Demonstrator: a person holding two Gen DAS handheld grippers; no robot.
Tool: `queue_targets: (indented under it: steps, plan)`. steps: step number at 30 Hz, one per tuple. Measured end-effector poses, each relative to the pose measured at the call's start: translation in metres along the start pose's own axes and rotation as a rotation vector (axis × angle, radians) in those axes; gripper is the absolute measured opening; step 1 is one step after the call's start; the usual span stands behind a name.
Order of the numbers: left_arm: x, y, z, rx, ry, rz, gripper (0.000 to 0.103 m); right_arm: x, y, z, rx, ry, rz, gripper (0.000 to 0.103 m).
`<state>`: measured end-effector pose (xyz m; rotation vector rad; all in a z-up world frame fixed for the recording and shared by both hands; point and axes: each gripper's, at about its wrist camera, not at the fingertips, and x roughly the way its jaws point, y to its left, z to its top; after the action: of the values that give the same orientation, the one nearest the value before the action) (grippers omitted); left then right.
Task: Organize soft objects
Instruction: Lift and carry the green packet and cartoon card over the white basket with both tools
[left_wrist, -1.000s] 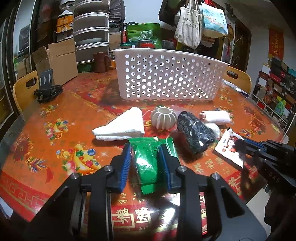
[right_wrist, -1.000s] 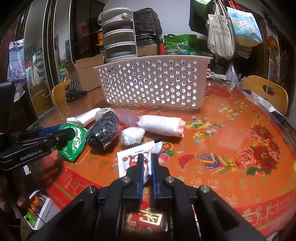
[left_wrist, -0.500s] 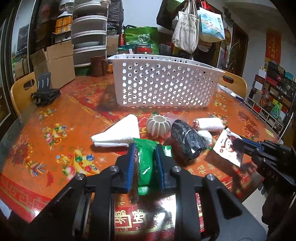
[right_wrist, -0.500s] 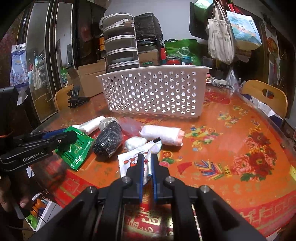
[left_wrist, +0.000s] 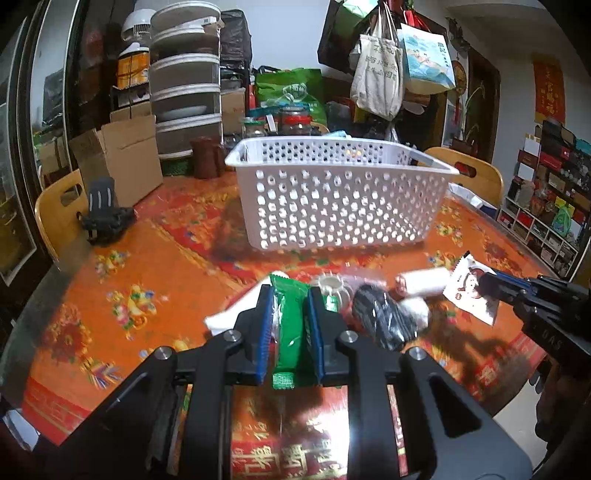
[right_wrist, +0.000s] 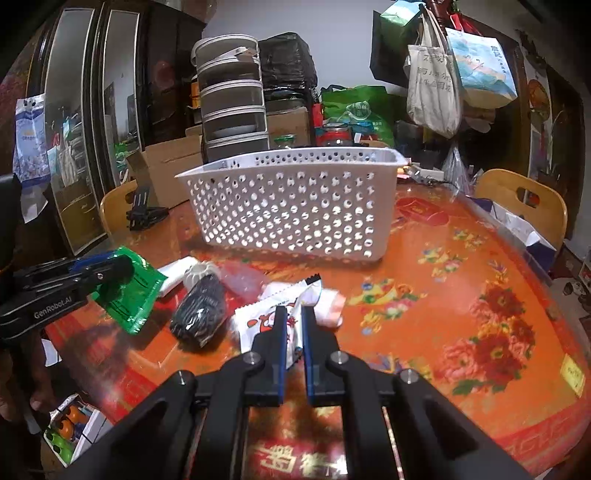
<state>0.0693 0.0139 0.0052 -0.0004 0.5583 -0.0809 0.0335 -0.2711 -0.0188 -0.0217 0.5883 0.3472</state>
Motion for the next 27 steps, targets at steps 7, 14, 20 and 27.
queue_targets:
  steps: [7,14,20,27]
  plan:
    - [-0.003,0.007,0.030,0.000,-0.025,0.013,0.017,0.001,-0.009,0.032,-0.013,-0.014,-0.019,0.006]
    - [-0.005,0.013,0.068,0.001,-0.062,0.023,0.017,-0.004,-0.007,0.070,-0.048,-0.054,-0.033,0.006]
    - [-0.005,0.012,0.111,0.014,-0.097,0.022,0.017,-0.004,-0.005,0.110,-0.071,-0.093,-0.037,0.006]
    - [0.006,0.010,0.164,0.024,-0.117,0.032,0.016,0.005,-0.010,0.157,-0.077,-0.120,-0.050,0.006]
